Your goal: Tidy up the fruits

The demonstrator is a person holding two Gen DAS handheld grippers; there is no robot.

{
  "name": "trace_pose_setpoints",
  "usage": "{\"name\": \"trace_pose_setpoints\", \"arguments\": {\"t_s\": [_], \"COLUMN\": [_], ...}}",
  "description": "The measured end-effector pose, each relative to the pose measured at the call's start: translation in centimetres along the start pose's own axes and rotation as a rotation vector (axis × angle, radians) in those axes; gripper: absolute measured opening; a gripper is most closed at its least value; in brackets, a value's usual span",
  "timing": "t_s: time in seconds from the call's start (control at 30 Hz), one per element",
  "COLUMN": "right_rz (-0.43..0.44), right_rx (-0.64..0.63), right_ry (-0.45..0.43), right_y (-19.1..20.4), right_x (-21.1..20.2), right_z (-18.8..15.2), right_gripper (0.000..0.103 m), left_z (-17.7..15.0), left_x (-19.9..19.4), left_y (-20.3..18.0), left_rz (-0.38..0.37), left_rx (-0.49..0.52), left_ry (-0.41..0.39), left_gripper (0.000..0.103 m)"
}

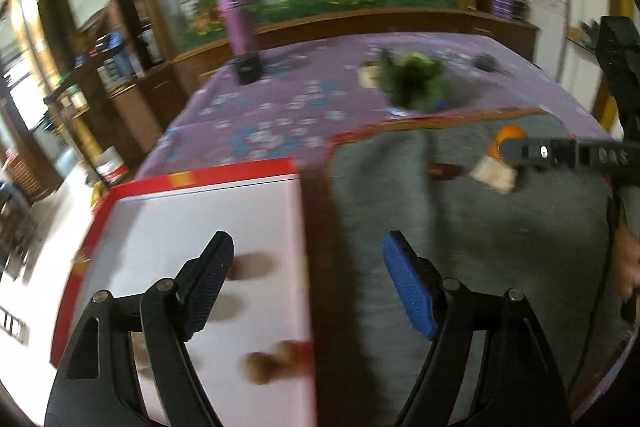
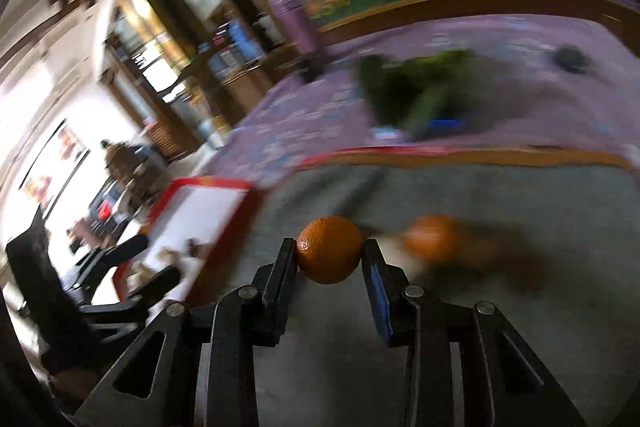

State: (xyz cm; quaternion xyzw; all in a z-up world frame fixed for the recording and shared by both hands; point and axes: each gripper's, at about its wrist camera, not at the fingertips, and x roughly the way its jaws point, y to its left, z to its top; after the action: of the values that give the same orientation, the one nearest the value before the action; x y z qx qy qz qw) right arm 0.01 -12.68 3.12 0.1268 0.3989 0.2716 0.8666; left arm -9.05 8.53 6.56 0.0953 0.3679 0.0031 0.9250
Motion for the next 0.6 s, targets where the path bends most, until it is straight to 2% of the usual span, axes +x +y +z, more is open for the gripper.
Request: {"name": "trace_pose_setpoints", "arguments": {"t_s": [0.13,0.2,0.27,0.33,0.6], "right_rz": [-0.086,-0.087,-0.084,-0.1,-0.088], "right_rx": [0.087,0.145,0.164,0.15,0.11], "right_ry": [-0.021,-0.031,-0.027,0.013,-0.001], "right_y": [-5.2,-7.3,-8.5,-8.6,-7.9], "right_x": [-2.0,-2.1,-2.0,-1.2,-1.7], "right_z": [-0.1,-0.2,-0.4,-0.2,-0.6], "right_gripper": [0.036,0.036,0.036,0.036,0.033], "left_z": [1.1,1.8,2.4,3.2,3.9], "left_x": [0.3,0.5,0.9,1.4,2.9], "left_y": [-4.2,-6.4,-8.1,-9.5,-12.1], "left_rz": [-0.105,-0.153,-0.205,-0.249,-0.262], "left_rx": [0.056,0.095,0.128,0.148,0.188], "left_ry": [-0.007,-0.025,-0.027,-0.044,-0.022], "left_gripper": [0.077,0.077,0.076,0.07,0.067]}}
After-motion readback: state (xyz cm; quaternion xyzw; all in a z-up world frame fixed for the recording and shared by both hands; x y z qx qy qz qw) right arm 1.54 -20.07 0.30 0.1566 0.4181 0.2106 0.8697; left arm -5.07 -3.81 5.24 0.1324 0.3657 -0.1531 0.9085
